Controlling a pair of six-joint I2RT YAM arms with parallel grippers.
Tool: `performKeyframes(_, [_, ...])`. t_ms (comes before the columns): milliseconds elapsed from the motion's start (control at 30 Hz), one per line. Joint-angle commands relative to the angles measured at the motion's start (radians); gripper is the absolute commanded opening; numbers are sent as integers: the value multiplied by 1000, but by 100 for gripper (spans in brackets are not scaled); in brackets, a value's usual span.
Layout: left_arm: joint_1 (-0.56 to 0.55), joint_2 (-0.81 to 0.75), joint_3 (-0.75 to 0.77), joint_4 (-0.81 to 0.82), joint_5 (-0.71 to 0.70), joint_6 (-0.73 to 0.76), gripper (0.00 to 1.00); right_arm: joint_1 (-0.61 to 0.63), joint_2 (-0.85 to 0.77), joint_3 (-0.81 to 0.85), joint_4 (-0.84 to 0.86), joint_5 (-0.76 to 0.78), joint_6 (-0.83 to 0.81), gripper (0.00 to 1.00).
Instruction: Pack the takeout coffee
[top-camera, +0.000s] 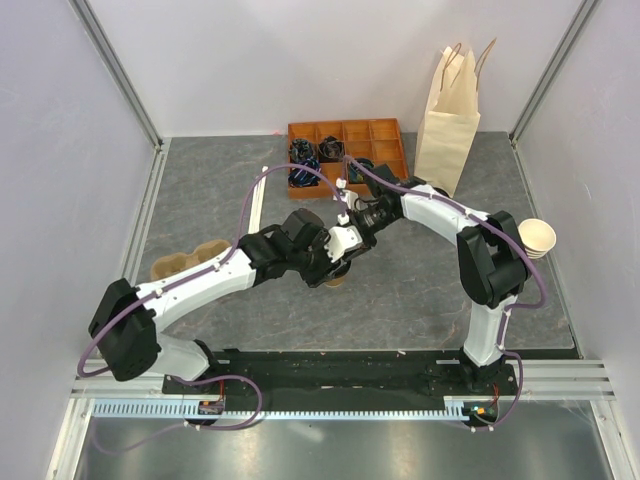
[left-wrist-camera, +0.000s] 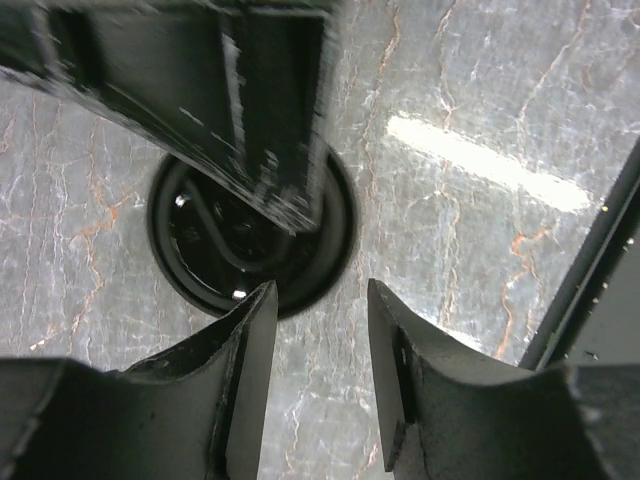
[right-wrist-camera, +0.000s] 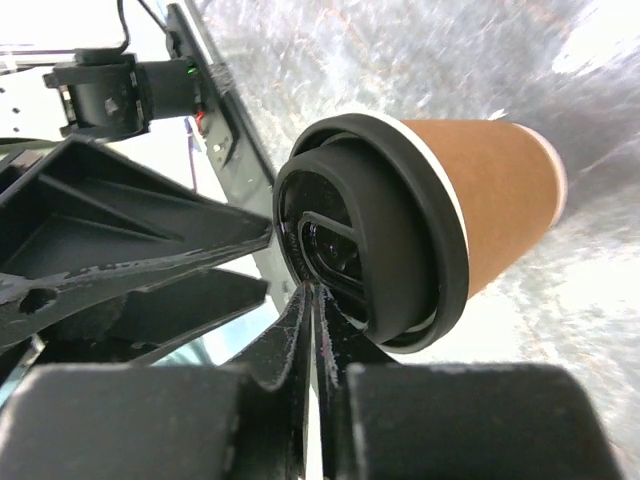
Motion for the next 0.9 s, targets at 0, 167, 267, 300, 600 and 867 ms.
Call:
performKeyframes(0, [1,-53,45,-33,32,-13,50,0,-36,95,-14,28,-50,11])
performKeyframes(167, [18,-68,61,-33,51,-41,50,0,-78,160,-61,20,-50,18])
performKeyframes(267, [35,-62,67,-27,54,-46,50,0,-90,174,-84,66,-57,18])
performKeyframes(300, [46,-59,65,-21,57,-47,50,0,-92,177,-87,97,-60,19])
performKeyframes(600, [74,-2,79,40,98,-70,50,3,-92,195,-120,324,-109,19])
performKeyframes(867, [75,51,49,60,48,-59,48,51,-90,177,-118,341,-116,18])
